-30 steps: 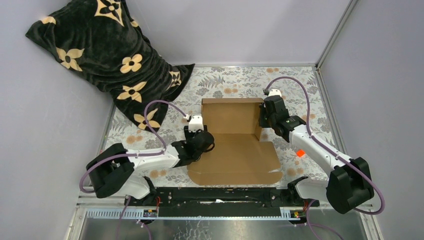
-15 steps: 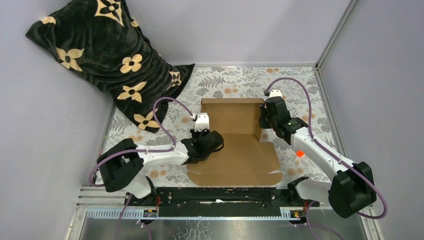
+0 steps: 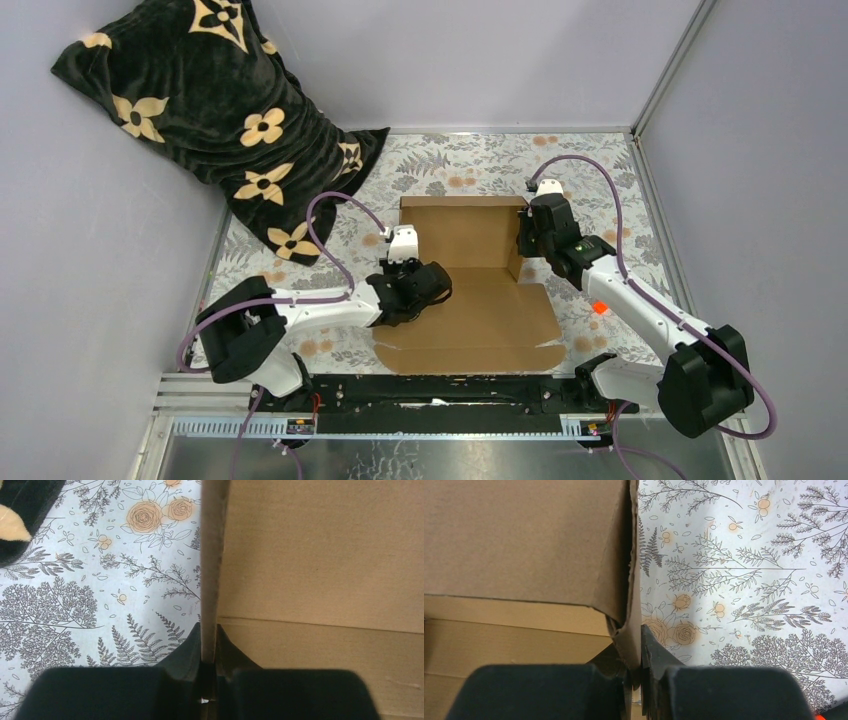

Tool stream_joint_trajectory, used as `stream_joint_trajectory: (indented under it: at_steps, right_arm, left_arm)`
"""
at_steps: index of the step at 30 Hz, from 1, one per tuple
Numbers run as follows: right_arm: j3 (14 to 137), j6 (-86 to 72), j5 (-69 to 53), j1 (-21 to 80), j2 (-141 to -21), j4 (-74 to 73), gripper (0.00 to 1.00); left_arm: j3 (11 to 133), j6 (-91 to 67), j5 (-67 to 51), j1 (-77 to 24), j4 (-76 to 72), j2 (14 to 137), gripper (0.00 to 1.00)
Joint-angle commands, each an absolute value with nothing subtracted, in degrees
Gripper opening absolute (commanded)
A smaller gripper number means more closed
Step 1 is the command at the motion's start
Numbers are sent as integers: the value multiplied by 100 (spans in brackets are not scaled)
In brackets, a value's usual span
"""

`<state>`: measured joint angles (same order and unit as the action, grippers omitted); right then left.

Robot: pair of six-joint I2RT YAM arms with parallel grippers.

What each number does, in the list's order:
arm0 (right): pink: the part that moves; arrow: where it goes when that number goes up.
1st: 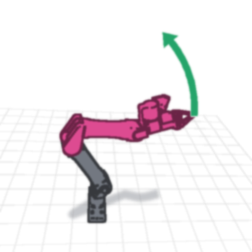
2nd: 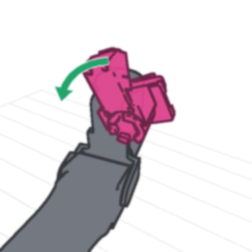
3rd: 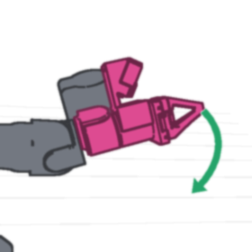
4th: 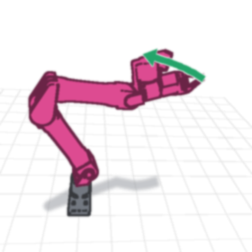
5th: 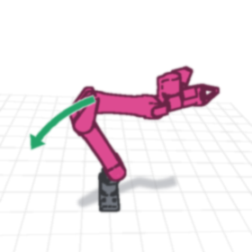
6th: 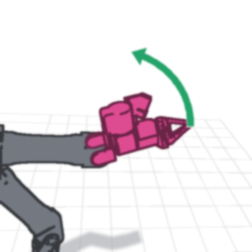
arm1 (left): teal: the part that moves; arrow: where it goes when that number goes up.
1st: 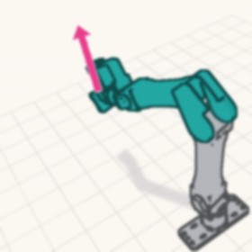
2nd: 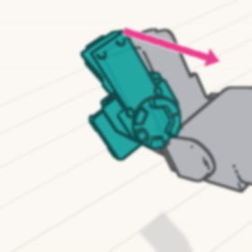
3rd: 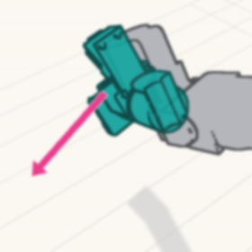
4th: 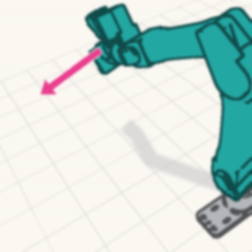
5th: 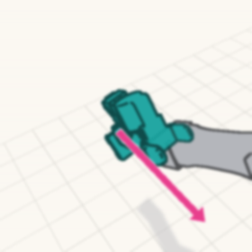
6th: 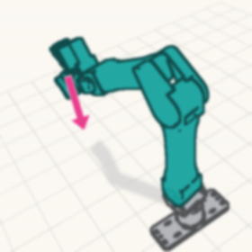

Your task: Fold the paper box

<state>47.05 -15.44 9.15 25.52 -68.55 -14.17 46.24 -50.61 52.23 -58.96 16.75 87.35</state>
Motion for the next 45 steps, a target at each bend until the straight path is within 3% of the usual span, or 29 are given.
stream_joint_trajectory:
  at_steps: [1,2,3,6,17,24,45]
  right_arm:
    - [4799,-1635,984,2540,-6672,-1347,0]
    - [4799,-1635,956,2543,-6699,-1338,0]
    - [4799,-1642,930,2544,-6736,-1341,0]
    - [4778,-1667,845,2545,-6847,-1299,0]
    - [4428,-1687,704,2542,-7414,-988,7]
    - [4511,-1588,712,2548,-7564,-1095,17]
    - [4073,-1716,1004,2989,-7532,-1231,22]
  left_arm:
    - [4670,-5341,5926,-5861,2026,8785,22]
    - [4671,-5282,5867,-5862,1943,8774,34]
    - [4641,-5183,5801,-5869,1837,8753,39]
    - [4572,-5121,5714,-5880,1675,8669,41]
    - [4369,-5577,5683,-5924,1589,8753,37]
    - [4456,-5789,5830,-6006,1674,8889,31]
    - [4447,-6350,6167,-6354,1986,8904,29]
